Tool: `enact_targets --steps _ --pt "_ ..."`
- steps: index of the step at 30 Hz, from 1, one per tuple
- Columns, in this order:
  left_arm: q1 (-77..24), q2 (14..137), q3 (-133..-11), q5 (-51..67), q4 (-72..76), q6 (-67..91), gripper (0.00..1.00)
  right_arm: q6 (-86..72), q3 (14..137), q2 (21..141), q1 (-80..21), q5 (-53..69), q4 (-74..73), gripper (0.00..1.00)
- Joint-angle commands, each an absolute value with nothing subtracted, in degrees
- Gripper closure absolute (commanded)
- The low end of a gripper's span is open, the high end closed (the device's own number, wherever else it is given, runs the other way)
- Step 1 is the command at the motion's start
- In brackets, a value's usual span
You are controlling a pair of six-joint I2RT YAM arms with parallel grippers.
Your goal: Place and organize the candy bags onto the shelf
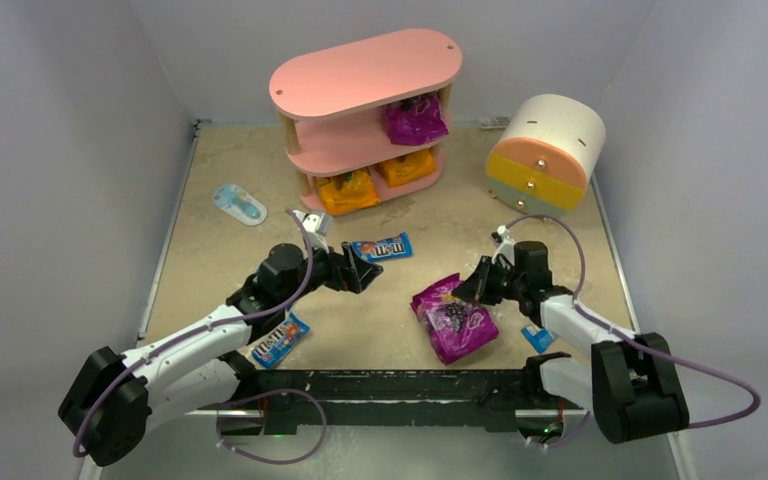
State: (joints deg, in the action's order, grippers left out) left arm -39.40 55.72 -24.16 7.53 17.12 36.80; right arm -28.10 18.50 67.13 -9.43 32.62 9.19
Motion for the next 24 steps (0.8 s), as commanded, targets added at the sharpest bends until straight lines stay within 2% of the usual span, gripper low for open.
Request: enact_targets --steps 1,6,10,12,18,21,24 --pt "-39.43 55.98 -26.76 8.26 18.44 35.60 0.00 -28.64 17.71 62.50 -9.93 32.04 7.26 1.00" --pt "-39.42 54.98 -26.81 8.44 17.87 35.60 0.00 -36.78 19.31 57.15 -9.90 31.98 11.15 1.00" --pt "-39.48 53.69 -26.58 8.17 18.28 34.86 0.00 -52.62 18.84 54.07 -9.85 28.17 16.69 1.00" --pt "-39.48 53.26 -26.66 8.35 18.88 33.01 0.00 -61.44 19.83 53.61 -9.86 24.05 14.24 1.00" --pt "-40.42 54.47 -28.21 13.08 20.45 23.66 0.00 -69.07 27.91 56.40 -9.88 21.00 6.03 1.00" --pt "-44.11 55.18 -30.45 15.06 21.53 15.86 0.00 -73.71 31.14 58.36 -9.88 22.82 4.90 1.00" --pt "-53.13 56.41 -34.71 11.12 19.42 5.12 0.00 -78.50 34.13 60.78 -9.92 25.74 3.75 1.00"
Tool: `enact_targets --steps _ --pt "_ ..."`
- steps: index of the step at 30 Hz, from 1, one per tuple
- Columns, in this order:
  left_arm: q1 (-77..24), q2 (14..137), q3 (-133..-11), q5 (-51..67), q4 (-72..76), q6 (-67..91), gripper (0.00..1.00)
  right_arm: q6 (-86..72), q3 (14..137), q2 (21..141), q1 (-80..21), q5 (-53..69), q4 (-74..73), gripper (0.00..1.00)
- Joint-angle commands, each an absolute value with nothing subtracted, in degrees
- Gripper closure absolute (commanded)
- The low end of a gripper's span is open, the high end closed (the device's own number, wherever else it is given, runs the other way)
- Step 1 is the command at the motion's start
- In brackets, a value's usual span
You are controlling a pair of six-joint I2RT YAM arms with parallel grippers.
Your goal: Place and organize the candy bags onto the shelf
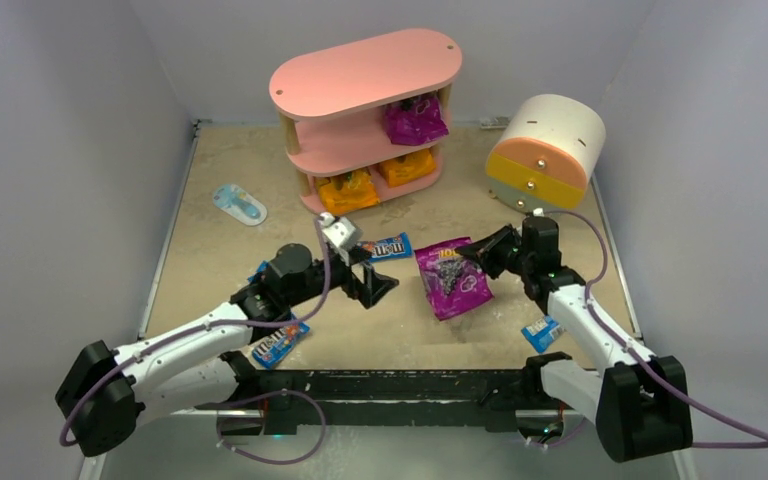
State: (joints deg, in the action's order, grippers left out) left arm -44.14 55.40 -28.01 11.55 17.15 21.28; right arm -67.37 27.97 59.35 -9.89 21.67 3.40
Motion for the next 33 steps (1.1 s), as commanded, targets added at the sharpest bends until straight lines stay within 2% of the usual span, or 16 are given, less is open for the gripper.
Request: enact_targets --steps 1,5,12,16,21,27,33 --pt "-56.60 56.95 -36.19 8.93 18.76 1.32 0.00 -80.05 35.01 61.39 -9.85 26.10 3.66 1.00" --pt "-69.12 60.08 -41.22 -2.38 16.07 -13.65 0.00 -86.76 39.20 61.96 -9.85 23.55 3.71 1.00" --pt "-80.60 74.83 -53.00 -19.29 8.20 -28.06 0.00 -91.87 42.50 59.27 -9.93 21.58 5.79 1.00" --pt "-85.96 82.61 -54.62 -38.25 16.69 -37.97 0.00 -91.65 44.20 57.96 -9.93 20.92 3.07 1.00" --pt "-87.10 90.38 -57.35 -50.91 26.24 -45.90 0.00 -93.15 43.08 56.54 -9.93 22.99 4.53 1.00" --pt "-87.36 93.33 -53.93 -52.65 43.02 -54.90 0.01 -95.55 41.28 53.95 -9.93 24.01 5.40 1.00" --pt "-87.36 95.07 -53.12 -51.00 47.84 -55.70 0.01 -101.53 39.08 51.87 -10.27 24.29 9.71 1.00"
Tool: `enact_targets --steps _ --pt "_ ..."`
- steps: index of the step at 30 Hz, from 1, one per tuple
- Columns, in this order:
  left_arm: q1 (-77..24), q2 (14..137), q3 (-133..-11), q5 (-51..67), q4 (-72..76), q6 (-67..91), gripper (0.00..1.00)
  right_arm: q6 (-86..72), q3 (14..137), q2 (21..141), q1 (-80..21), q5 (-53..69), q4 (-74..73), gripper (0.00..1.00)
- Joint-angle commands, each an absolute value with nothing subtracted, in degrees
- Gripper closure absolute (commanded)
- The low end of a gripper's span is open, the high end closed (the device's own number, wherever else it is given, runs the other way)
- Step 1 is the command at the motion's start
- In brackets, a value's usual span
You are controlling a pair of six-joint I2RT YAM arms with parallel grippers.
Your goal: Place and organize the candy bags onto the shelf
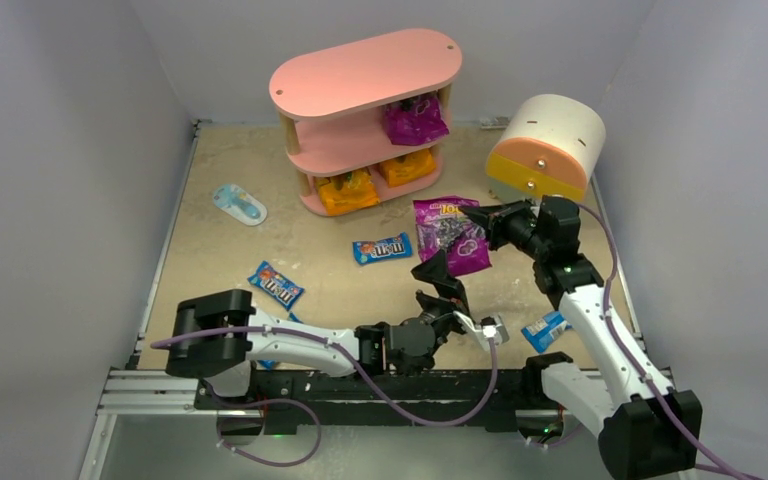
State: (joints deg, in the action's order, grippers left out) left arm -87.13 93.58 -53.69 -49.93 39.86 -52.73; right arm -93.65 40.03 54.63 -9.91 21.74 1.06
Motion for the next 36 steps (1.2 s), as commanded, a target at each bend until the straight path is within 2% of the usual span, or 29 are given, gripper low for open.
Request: enact_targets --steps 1,7,11,17,21,23,26,27,29,30,31,36 --pt "-87.36 95.56 -53.47 -50.92 47.79 -55.54 0.01 -102.57 38.72 51.53 -10.35 24.22 11.08 1.00" --pt "-87.32 100.62 -54.40 -52.61 54.59 -59.73 0.01 -102.78 41.70 50.14 -10.71 24.28 9.92 1.00" --pt "-87.28 102.97 -53.56 -56.79 67.83 -67.13 0.02 -100.39 43.06 48.99 -10.72 25.28 5.84 1.00" --pt "-87.28 107.29 -53.67 -57.52 89.68 -81.36 0.11 -101.22 37.04 43.76 -10.99 25.06 3.40 1.00" --pt "-87.08 112.84 -57.05 -56.97 101.95 -91.45 0.14 -100.57 35.35 43.40 -11.04 25.74 2.89 1.00" --pt "-86.65 113.85 -58.12 -57.49 102.06 -92.00 0.21 -99.98 35.00 43.75 -11.07 26.06 2.56 1.00" --pt "-86.49 112.40 -57.15 -57.49 101.53 -90.32 0.38 -99.49 34.48 44.59 -11.07 27.38 2.90 1.00" --pt "-86.48 111.73 -56.77 -57.40 101.52 -89.83 0.47 -99.37 34.31 44.73 -11.07 27.68 2.90 1.00" --pt "-86.31 110.32 -56.06 -57.11 101.00 -88.76 0.71 -99.32 34.00 44.55 -11.07 27.73 3.09 1.00" --pt "-86.23 109.62 -55.71 -57.06 101.00 -88.18 0.88 -99.33 33.76 44.30 -11.12 27.66 3.17 1.00" --pt "-86.16 109.01 -55.44 -57.00 100.99 -87.59 1.00 -99.34 33.50 44.11 -11.08 27.58 3.22 1.00" --pt "-86.22 107.24 -53.92 -57.11 100.30 -86.94 1.00 -98.46 32.00 44.52 -11.07 27.43 3.26 1.00"
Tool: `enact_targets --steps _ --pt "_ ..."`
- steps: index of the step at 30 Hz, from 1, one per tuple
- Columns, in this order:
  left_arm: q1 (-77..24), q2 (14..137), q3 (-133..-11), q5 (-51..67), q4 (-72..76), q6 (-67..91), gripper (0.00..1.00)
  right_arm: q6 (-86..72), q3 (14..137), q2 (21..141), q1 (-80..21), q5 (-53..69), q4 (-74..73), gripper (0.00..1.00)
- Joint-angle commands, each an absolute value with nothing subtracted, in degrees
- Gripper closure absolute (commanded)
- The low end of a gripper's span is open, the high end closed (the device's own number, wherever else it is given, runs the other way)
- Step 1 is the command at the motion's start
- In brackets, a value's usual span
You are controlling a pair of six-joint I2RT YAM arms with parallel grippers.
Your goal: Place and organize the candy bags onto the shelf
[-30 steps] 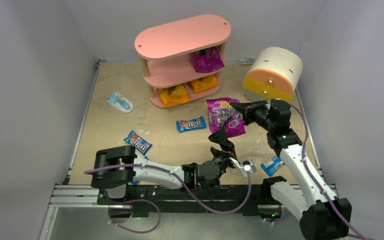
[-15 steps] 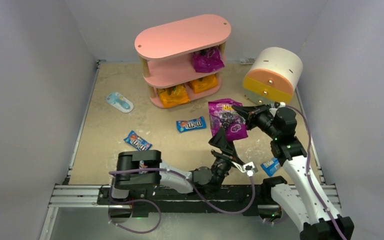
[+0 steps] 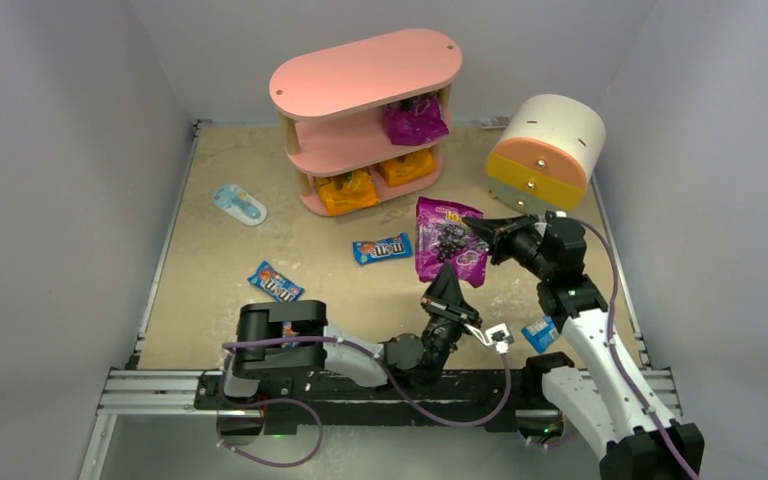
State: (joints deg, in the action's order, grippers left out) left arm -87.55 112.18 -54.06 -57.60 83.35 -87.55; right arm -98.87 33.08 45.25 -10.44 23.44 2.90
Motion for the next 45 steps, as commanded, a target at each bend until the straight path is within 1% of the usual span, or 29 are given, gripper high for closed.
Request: enact_targets --steps 1,2,3,5,6,7,9,10,11,14,19,21,25,28,31,37,40,45 --pt "-86.22 106.91 -53.76 -57.39 100.59 -87.19 1.00 -97.62 31.91 45.02 -11.07 26.81 3.40 1.00" --pt "-86.22 106.64 -53.59 -57.77 101.00 -87.44 1.00 -96.18 32.17 45.74 -11.07 26.27 3.30 1.00" --pt "-86.29 106.35 -53.27 -58.33 101.66 -87.69 1.00 -94.39 32.40 46.83 -11.07 26.53 2.94 0.96" --pt "-86.24 105.31 -52.91 -59.64 102.04 -87.55 1.00 -90.36 33.98 49.17 -11.00 25.93 1.35 0.70" --pt "-86.22 104.76 -52.53 -60.20 102.08 -87.07 1.00 -87.54 35.02 50.53 -10.99 24.89 0.99 0.62" --pt "-86.22 103.81 -52.44 -60.83 102.09 -86.95 1.00 -83.58 36.79 52.49 -10.99 24.26 0.85 0.50" --pt "-85.99 102.30 -52.87 -62.42 102.09 -86.41 1.00 -78.49 39.24 54.97 -10.99 24.50 1.12 0.22" --pt "-85.84 101.13 -52.85 -63.01 102.10 -85.75 1.00 -76.93 40.42 56.86 -10.99 25.23 0.84 0.10" --pt "-85.79 99.97 -52.87 -63.54 101.61 -84.79 1.00 -75.71 41.32 58.20 -10.99 25.95 0.57 0.03" --pt "-85.25 95.34 -52.82 -66.01 95.36 -80.06 1.00 -72.12 42.60 60.95 -10.99 27.13 0.11 0.02" --pt "-81.23 84.80 -51.21 -65.04 68.22 -59.79 1.00 -66.86 41.63 60.90 -10.90 22.91 -2.97 0.02" --pt "-78.50 81.26 -50.18 -63.39 63.79 -56.60 1.00 -65.57 40.33 59.22 -10.90 19.87 -3.53 0.02" --pt "-75.32 76.45 -49.19 -59.73 62.44 -61.18 1.00 -63.74 38.24 54.25 -10.90 12.93 -5.00 0.02" --pt "-73.08 75.47 -51.05 -58.52 62.03 -64.91 1.00 -61.66 38.49 51.13 -10.87 8.40 -7.93 0.02" --pt "-70.37 74.47 -53.19 -53.26 57.40 -66.45 1.00 -60.18 38.58 48.23 -10.87 4.62 -9.86 0.02" --pt "-64.94 70.52 -55.07 -44.06 44.59 -65.69 1.00 -57.82 37.51 46.15 -10.80 2.59 -11.24 0.02" --pt "-62.88 70.53 -54.72 -41.91 44.96 -68.90 1.00 -57.77 37.10 46.70 -10.81 2.71 -11.11 0.02" --pt "-59.36 74.87 -55.31 -40.38 49.49 -74.70 1.00 -57.13 38.00 48.47 -10.77 4.62 -10.71 0.02"
